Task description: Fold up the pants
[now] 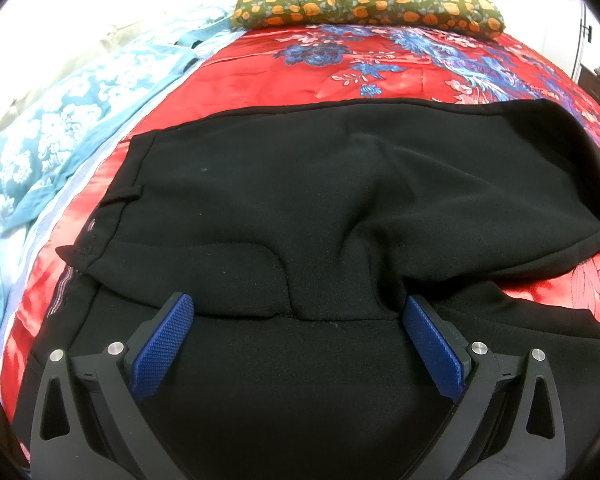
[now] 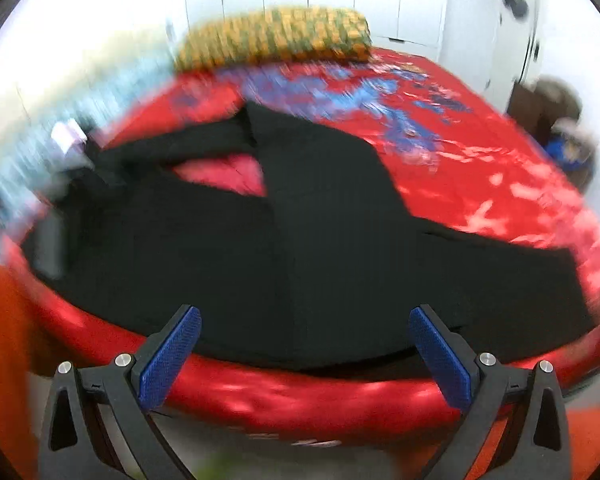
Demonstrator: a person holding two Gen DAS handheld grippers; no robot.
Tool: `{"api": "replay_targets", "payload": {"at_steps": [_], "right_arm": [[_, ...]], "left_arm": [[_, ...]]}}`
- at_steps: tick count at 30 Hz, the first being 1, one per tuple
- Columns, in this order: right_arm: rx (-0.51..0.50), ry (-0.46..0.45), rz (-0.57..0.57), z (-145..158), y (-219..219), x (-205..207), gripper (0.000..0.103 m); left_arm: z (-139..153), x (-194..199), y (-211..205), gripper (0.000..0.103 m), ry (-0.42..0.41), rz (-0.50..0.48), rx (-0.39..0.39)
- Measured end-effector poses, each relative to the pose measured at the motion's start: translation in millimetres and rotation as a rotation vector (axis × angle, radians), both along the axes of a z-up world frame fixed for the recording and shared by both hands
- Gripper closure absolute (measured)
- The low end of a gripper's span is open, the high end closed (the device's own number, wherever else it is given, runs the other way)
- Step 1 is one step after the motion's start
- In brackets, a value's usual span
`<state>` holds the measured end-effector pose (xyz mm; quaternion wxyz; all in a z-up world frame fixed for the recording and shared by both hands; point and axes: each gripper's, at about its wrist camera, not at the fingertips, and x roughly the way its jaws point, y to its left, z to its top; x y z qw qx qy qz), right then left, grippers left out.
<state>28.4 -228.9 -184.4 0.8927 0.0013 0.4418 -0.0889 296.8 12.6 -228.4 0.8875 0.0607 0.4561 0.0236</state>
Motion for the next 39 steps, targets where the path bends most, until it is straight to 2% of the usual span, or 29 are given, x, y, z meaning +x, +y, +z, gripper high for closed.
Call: {"api": "replay_targets", "payload": {"at_steps": [1, 2, 3, 4, 6, 8, 9, 12, 14, 15, 17, 19, 21, 25, 26, 29, 31, 35, 38, 39], "right_arm": [[-0.048, 0.074, -0.002, -15, -2, 11, 0.001], [-0.059, 0.110, 0.003, -24, -4, 16, 0.010], [-0.100, 0.164, -0.004, -37, -10, 24, 0.024], [-0.113, 0.189, -0.012, -44, -16, 28, 0.024], [-0.119, 0.150, -0.113, -39, -39, 26, 0.023], [-0.190, 0.124, -0.238, -28, -61, 20, 0.020], [-0.176, 0.116, -0.262, -24, -69, 16, 0.019], [0.006, 0.042, -0.284, -5, -84, -12, 0.017], [0.124, -0.036, -0.244, 4, -76, -29, 0.013], [0.208, -0.083, -0.203, 8, -70, -35, 0.012], [0.465, -0.181, -0.081, 11, -58, -43, 0.012], [0.647, -0.209, -0.007, 2, -49, -41, 0.012], [0.748, -0.185, -0.015, -18, -52, -30, 0.012], [0.797, -0.134, -0.200, -62, -86, -20, 0.013], [0.827, -0.172, -0.217, -64, -93, -24, 0.013], [0.722, -0.226, -0.304, -54, -108, -38, 0.007], [0.743, -0.249, -0.366, -57, -123, -44, 0.006], [0.844, -0.266, -0.410, -63, -149, -35, 0.003], [0.859, -0.233, -0.409, -64, -153, -24, 0.001], [0.834, -0.215, -0.401, -63, -153, -22, 0.008]], "left_arm": [[0, 0, 0, 0.000, 0.000, 0.000, 0.000], [0, 0, 0, 0.000, 0.000, 0.000, 0.000], [0, 0, 0, 0.000, 0.000, 0.000, 0.000], [0, 0, 0, 0.000, 0.000, 0.000, 0.000], [0, 0, 0, 0.000, 0.000, 0.000, 0.000], [0, 0, 0, 0.000, 0.000, 0.000, 0.000], [0, 0, 0, 0.000, 0.000, 0.000, 0.000], [0, 0, 0, 0.000, 0.000, 0.000, 0.000], [0, 0, 0, 0.000, 0.000, 0.000, 0.000], [0, 0, 0, 0.000, 0.000, 0.000, 0.000], [0, 0, 0, 0.000, 0.000, 0.001, 0.000], [0, 0, 0, 0.000, 0.000, 0.001, 0.000], [0, 0, -1, 0.000, 0.000, 0.001, 0.001], [0, 0, -1, 0.000, 0.000, 0.001, 0.003], [0, 0, 0, 0.000, 0.000, 0.001, 0.002], [0, 0, -1, 0.000, 0.001, 0.001, 0.003], [0, 0, -1, 0.000, 0.001, 0.001, 0.001], [0, 0, -1, 0.000, 0.001, 0.001, 0.002], [0, 0, -1, 0.000, 0.001, 0.002, 0.001], [0, 0, -2, 0.000, 0.001, 0.002, 0.003]]}}
